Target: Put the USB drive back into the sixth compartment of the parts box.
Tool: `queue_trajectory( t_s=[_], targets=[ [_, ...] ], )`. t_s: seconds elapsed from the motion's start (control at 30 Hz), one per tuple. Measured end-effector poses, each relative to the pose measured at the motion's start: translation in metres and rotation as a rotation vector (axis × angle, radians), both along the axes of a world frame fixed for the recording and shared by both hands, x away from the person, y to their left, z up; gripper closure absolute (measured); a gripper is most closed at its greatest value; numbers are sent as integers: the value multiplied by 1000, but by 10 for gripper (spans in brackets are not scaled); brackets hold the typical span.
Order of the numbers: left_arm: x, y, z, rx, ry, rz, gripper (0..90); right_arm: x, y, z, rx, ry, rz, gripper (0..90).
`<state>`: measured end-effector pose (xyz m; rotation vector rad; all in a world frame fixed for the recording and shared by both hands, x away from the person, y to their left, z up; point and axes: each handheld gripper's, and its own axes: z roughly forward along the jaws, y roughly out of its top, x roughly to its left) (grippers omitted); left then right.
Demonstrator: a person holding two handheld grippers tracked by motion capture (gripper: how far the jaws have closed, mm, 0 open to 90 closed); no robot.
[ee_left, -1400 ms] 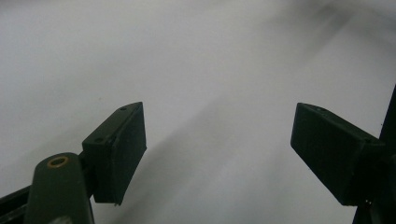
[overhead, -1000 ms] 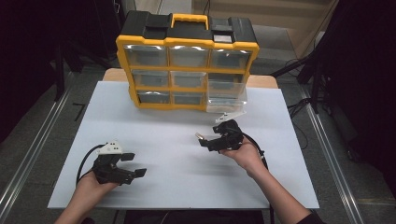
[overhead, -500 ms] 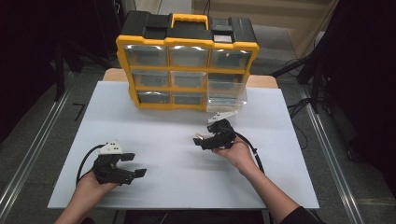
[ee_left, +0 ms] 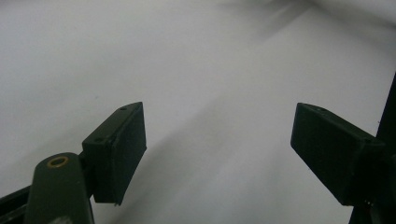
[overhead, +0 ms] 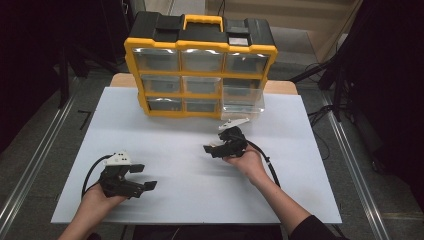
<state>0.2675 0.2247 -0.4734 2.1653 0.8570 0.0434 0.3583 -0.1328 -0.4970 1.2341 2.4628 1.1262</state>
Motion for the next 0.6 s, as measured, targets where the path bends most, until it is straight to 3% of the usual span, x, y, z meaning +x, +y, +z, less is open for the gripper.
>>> queue_trajectory(
  t_s=[0.27, 0.37, 0.43, 0.6],
  targets=[
    [0, 0, 0, 0, -2, -3, 192, 3, 1, -7, -16, 8, -12, 189],
    [-1, 0, 1, -1, -3, -2, 192, 3, 2, -10, -46, 4, -10, 192],
    [-1, 0, 0, -4, -3, -2, 192, 2, 3, -11, -67, 9, -30, 219],
    [-1, -1, 1, 0, 2, -13, 192, 2, 4, -14, -60, 2, -35, 286]
  ],
)
